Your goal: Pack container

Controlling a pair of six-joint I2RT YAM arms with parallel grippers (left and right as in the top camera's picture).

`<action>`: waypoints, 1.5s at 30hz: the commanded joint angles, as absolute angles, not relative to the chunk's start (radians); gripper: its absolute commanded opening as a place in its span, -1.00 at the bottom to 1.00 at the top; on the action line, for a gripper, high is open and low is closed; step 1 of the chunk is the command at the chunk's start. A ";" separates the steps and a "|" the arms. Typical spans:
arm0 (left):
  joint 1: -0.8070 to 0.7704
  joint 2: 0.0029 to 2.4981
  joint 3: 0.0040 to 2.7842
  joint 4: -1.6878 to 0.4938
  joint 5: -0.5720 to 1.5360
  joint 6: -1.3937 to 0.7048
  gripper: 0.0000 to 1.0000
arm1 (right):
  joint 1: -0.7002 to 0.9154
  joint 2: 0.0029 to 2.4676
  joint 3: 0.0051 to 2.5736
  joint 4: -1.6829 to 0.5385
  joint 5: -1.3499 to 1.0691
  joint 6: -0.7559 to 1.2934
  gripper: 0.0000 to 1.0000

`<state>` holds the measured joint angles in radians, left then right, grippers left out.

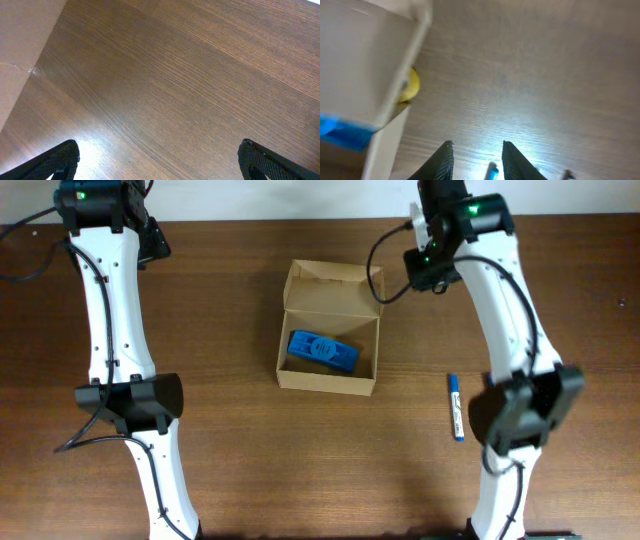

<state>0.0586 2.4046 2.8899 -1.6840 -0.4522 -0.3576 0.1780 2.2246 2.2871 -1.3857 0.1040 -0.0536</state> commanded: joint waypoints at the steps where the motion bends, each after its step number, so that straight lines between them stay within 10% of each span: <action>1: 0.062 2.367 2.905 -1.687 -0.449 -0.343 0.99 | 0.169 2.332 2.291 -1.393 0.051 -0.006 -0.34; 45: 0.062 2.367 2.905 -1.687 -0.449 -0.343 1.00 | 0.302 2.503 2.291 -1.217 -0.011 -0.012 -0.21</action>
